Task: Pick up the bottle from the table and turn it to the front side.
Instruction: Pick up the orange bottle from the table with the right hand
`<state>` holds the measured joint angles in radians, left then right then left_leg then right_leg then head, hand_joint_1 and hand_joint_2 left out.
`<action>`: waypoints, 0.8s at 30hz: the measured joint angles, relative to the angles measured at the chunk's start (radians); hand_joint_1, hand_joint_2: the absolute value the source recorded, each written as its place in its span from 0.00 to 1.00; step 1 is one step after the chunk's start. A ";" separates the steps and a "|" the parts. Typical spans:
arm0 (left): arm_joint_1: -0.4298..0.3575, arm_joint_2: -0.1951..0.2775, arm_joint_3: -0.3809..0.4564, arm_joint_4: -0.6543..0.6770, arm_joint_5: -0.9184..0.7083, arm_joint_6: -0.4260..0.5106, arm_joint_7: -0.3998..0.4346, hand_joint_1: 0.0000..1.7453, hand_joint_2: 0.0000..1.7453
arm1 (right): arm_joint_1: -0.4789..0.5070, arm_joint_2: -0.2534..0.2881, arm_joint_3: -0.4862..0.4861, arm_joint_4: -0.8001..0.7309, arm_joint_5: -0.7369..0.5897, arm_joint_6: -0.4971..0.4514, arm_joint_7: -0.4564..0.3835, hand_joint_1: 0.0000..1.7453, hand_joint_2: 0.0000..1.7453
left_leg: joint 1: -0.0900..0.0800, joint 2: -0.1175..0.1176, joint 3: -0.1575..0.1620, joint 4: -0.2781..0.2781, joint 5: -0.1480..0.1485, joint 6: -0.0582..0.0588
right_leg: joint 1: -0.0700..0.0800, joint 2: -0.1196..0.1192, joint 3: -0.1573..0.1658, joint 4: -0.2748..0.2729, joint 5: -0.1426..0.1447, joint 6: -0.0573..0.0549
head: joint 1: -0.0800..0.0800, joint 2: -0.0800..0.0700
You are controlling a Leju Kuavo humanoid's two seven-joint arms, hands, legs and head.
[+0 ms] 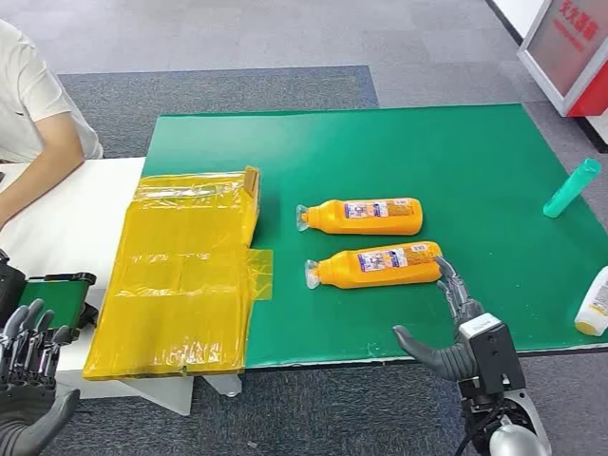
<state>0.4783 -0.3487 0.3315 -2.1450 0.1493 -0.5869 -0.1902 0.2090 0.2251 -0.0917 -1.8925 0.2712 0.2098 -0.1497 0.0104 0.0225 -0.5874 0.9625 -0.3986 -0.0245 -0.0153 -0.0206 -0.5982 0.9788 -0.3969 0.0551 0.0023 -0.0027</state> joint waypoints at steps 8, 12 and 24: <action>0.000 0.000 0.000 0.000 -0.060 0.036 -0.008 0.00 1.00 | 0.004 0.003 -0.012 -0.003 -0.014 0.022 0.002 0.00 1.00 | 0.000 0.000 0.000 0.000 0.000 0.000 | 0.000 0.000 0.000 0.000 0.000 0.000 | 0.000 0.000; 0.000 0.000 0.001 0.000 -0.138 0.089 -0.020 0.00 1.00 | 0.014 0.010 -0.026 -0.013 -0.044 0.046 0.001 0.00 1.00 | 0.000 0.000 0.000 0.000 0.000 0.000 | 0.000 0.000 0.000 0.000 0.000 0.000 | 0.000 0.000; -0.009 0.000 -0.001 0.000 -0.204 0.100 -0.045 0.00 1.00 | 0.005 0.011 -0.023 -0.035 0.302 -0.019 0.037 0.00 1.00 | 0.000 0.000 0.000 0.000 0.000 0.000 | 0.000 0.000 0.000 0.000 0.000 0.000 | 0.000 0.000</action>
<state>0.4689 -0.3487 0.3306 -2.1449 -0.0542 -0.4870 -0.2357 0.2140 0.2361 -0.1143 -1.9278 0.5732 0.1911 -0.1125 0.0104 0.0225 -0.5872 0.9625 -0.3984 -0.0247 -0.0152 -0.0205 -0.5978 0.9789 -0.3968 0.0551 0.0022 -0.0027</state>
